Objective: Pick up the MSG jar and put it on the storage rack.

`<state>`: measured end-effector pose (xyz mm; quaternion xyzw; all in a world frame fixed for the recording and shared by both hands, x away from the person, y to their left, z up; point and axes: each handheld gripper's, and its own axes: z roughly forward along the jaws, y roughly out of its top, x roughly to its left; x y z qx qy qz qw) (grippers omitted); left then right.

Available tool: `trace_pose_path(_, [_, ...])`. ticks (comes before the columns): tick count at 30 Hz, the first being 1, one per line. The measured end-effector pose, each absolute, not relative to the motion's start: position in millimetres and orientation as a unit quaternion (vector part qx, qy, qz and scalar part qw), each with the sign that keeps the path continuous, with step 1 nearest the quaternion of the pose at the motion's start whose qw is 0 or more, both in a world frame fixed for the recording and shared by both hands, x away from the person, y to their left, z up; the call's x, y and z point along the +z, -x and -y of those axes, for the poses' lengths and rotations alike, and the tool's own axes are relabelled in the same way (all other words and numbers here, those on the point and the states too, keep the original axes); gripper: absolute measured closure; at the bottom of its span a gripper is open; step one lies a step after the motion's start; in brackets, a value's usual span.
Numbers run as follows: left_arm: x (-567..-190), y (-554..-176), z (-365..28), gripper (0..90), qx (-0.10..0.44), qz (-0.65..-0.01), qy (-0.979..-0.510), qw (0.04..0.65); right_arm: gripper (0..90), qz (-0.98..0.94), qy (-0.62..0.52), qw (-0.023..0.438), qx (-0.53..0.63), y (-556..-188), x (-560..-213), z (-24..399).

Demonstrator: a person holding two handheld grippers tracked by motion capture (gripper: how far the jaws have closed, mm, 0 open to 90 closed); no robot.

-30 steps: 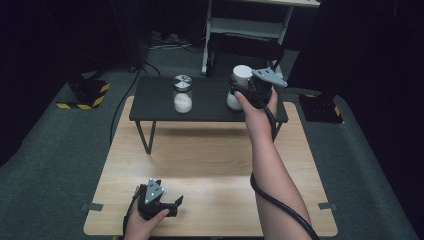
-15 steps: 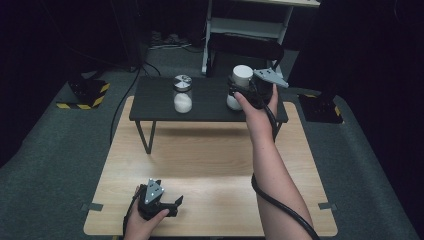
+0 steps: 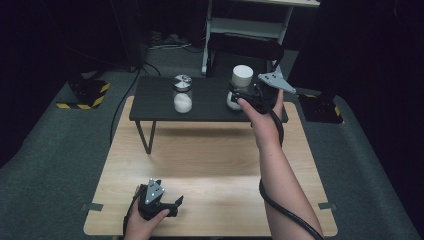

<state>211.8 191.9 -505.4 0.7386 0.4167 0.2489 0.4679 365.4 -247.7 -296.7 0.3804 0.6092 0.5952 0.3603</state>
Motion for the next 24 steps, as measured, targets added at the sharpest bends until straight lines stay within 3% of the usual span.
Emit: trace_pose_path(24, [-505.4, -210.3, -189.0, 0.9, 0.257, -0.407, -0.744, 0.464, 0.0, -0.624, -0.340, 0.341, 0.616, -321.6, -336.2, 272.2])
